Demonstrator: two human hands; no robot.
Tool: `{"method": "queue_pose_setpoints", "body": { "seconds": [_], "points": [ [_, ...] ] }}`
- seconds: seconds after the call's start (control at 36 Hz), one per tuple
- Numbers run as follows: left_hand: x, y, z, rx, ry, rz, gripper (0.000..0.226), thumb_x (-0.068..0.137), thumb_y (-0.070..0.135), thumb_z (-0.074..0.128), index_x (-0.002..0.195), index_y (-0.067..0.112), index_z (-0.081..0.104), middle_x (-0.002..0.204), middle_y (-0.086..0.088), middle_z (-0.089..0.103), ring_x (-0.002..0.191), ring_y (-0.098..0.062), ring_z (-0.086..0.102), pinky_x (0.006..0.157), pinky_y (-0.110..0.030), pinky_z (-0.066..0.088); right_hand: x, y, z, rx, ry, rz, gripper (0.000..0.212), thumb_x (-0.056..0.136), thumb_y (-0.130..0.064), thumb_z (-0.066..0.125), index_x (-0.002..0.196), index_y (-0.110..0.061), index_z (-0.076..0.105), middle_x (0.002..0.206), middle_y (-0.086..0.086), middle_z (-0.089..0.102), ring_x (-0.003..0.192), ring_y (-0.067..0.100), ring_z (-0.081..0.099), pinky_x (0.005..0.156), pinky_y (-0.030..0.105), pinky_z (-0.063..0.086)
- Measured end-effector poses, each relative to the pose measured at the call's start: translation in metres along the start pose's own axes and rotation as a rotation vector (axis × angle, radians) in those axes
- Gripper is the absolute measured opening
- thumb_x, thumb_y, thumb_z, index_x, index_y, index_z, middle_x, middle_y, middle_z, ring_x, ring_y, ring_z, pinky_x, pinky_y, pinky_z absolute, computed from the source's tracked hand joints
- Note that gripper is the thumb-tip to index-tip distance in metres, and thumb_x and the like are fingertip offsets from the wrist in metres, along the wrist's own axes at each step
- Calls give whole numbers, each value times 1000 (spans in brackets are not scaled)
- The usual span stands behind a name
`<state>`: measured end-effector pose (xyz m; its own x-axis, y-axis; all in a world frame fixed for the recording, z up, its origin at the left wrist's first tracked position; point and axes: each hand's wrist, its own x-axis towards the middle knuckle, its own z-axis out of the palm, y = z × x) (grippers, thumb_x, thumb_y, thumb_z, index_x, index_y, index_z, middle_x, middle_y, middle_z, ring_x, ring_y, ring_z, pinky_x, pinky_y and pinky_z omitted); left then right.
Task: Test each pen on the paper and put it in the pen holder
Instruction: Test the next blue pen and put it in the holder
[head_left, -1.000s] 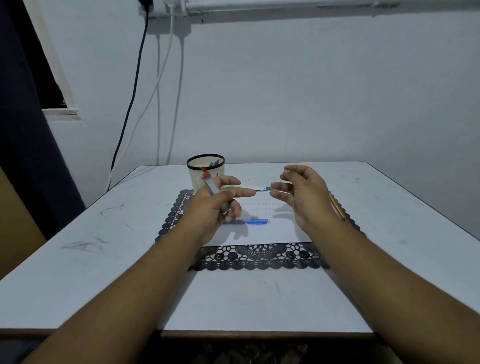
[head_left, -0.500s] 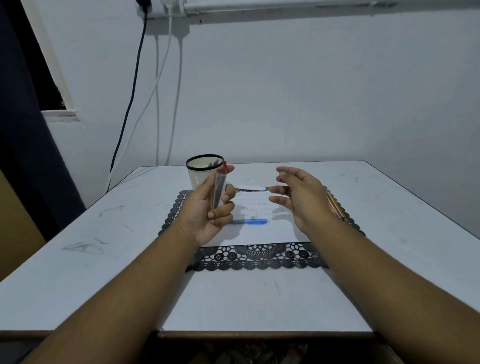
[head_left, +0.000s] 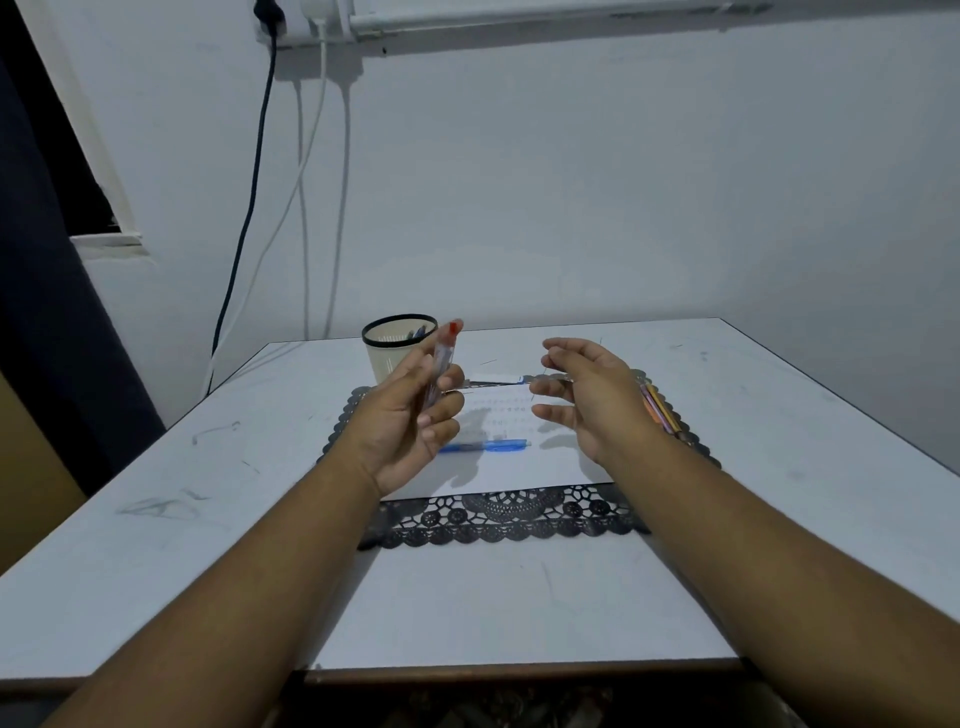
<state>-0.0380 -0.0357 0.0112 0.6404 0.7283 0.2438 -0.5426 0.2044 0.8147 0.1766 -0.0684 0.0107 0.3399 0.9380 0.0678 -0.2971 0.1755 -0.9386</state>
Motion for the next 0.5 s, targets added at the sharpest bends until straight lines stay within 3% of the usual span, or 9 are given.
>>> {"method": "queue_pose_setpoints", "body": {
  "seconds": [0.14,0.28,0.36,0.5],
  "points": [
    [4,2,9,89,69,23,33,109,15,40,130,33,57,79,2,41,46,-4,26,37,-16,33,4,-5,-4,-10,30,0,15,102,-9,60,109,-14,73,101,7,67,67,19,68,55,32,57],
    [17,-1,11,340,119,8,32,109,16,41,131,34,57,79,-1,44,53,-10,23,44,-20,26,6,-4,-4,9,55,12,15,104,-11,58,109,-14,72,102,8,65,64,18,68,56,32,58],
    [32,0,14,596,192,17,26,109,23,48,130,35,59,79,0,49,57,-13,26,49,-25,27,7,-7,-7,44,79,11,15,105,-11,55,111,-15,68,100,8,63,65,20,70,55,32,58],
    [65,-2,13,1285,245,108,25,109,36,42,128,32,58,88,10,64,72,-12,55,68,-31,46,10,-12,-12,131,139,16,15,108,-9,49,116,-12,61,97,13,63,65,26,74,52,32,58]
  ]
}}
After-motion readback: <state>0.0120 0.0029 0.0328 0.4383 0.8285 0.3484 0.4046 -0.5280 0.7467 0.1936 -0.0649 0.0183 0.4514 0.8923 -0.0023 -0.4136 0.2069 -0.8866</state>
